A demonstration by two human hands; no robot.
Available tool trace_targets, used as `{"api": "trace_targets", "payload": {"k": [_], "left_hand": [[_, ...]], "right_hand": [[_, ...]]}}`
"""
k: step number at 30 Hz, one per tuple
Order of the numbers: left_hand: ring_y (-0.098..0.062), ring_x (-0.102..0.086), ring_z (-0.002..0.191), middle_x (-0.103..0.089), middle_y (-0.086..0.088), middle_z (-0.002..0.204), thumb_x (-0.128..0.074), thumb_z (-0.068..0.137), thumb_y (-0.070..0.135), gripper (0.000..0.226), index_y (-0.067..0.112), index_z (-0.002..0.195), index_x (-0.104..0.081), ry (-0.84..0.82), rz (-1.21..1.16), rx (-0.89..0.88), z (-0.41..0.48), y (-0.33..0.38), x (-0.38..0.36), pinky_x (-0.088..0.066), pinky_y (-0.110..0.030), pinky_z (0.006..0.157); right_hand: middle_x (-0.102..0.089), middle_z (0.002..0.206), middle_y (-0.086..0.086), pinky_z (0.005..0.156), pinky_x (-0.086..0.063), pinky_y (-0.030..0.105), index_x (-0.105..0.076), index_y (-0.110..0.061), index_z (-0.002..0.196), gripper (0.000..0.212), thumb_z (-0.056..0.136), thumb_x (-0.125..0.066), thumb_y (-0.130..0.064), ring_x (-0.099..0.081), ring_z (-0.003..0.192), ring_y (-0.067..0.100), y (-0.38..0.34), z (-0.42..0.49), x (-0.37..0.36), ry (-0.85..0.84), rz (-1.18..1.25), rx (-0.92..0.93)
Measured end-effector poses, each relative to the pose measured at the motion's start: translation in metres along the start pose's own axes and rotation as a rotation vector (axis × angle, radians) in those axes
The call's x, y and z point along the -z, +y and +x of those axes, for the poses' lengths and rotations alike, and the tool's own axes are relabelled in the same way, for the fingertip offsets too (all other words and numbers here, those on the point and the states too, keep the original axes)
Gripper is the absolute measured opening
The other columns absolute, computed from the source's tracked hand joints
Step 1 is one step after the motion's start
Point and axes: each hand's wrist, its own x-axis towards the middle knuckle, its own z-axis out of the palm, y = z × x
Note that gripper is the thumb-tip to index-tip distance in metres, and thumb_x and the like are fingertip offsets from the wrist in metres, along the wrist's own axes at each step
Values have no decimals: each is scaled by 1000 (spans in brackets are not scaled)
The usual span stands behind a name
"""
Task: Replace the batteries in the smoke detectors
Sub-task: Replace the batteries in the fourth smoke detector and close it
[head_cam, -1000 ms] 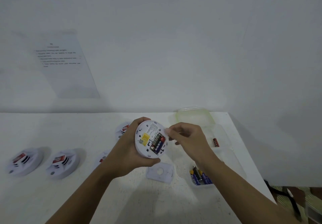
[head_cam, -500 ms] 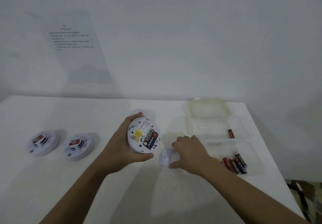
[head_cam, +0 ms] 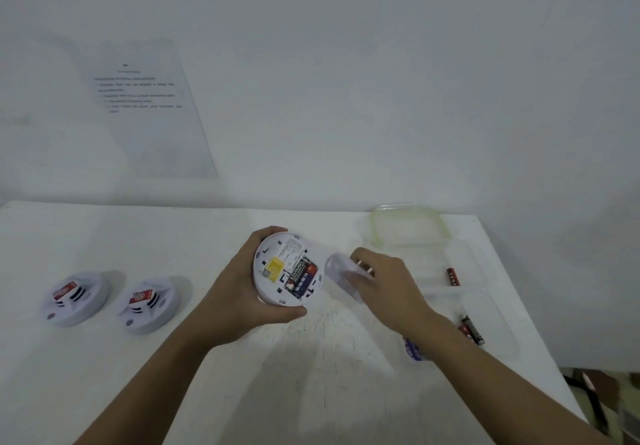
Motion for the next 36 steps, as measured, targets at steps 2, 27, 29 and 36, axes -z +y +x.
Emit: {"api": "trace_targets", "payload": {"k": [2,27,29,36], "left_hand": [[-12,-59,122,-59,16,129,-95,58,30,95,25,139,-44,5,-2,-2,3,3,0,-57,-28,94],[-8,-62,117,-65,23,118,-84,70,-12,77,21,130,-50,-133,-222,39,18,18,-24,-57,-23,89],[-8,-63,115,-65,23,117,-87,67,-9,79,25,128,-49,-120,-238,23,17,21,-25,-57,-20,83],[-17,-65,115,-67,11,120,-90,64,-7,84,22,131,-50,-88,-267,-7,20,24,-24,-59,-26,84]], "right_hand": [[-68,79,-5,58,-40,22,-67,-21,90,11,98,-59,-23,-59,67,11,-9,0,16,118,199,17],[-41,134,-29,100,-42,23,-57,-47,134,43,94,-48,-60,-39,128,4,-31,-22,8,82,68,329],[-41,135,-27,101,-43,29,-58,-47,133,42,95,-47,-60,-37,128,2,-30,-20,9,75,46,339],[-53,129,-23,96,-47,26,-69,-34,120,34,91,-62,-51,-48,122,0,-35,-18,10,234,70,392]]}}
